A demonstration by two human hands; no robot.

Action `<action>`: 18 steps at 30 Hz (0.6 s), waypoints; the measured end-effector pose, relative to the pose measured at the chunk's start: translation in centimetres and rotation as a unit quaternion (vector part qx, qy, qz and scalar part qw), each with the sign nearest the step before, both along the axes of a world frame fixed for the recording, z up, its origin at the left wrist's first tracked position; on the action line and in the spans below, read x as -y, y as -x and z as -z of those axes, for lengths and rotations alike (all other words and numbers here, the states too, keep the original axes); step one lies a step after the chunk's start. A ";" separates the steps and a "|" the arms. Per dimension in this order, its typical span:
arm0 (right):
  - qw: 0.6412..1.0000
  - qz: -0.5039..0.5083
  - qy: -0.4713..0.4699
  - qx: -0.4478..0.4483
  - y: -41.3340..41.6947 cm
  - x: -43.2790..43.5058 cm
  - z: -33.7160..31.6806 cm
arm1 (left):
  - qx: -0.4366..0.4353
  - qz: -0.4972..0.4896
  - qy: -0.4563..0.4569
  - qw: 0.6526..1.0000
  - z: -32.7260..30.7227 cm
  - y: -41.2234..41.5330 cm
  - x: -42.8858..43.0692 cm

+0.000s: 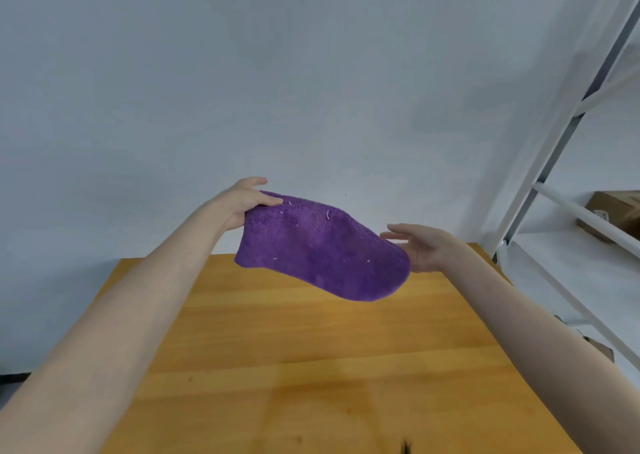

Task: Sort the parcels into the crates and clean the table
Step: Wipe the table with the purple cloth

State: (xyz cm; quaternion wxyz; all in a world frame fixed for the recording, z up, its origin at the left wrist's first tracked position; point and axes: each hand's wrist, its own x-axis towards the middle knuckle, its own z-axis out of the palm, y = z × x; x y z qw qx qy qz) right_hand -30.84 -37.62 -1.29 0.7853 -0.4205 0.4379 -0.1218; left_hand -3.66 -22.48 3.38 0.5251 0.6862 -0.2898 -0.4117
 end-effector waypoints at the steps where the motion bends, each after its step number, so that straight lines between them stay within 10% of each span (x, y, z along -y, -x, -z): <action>1: 1.000 0.008 -0.010 0.003 0.0 0.1 0.2 | 0.002 0.004 -0.003 1.000 0.2 0.0 -0.1; 7: 0.975 0.184 -0.107 0.057 -0.1 0.4 2.5 | 0.025 0.028 0.005 0.999 0.3 -0.1 -0.8; 18: 0.988 -0.093 -0.107 -0.067 -1.9 -5.1 6.1 | 0.043 0.047 0.036 0.997 -0.2 -0.1 -1.5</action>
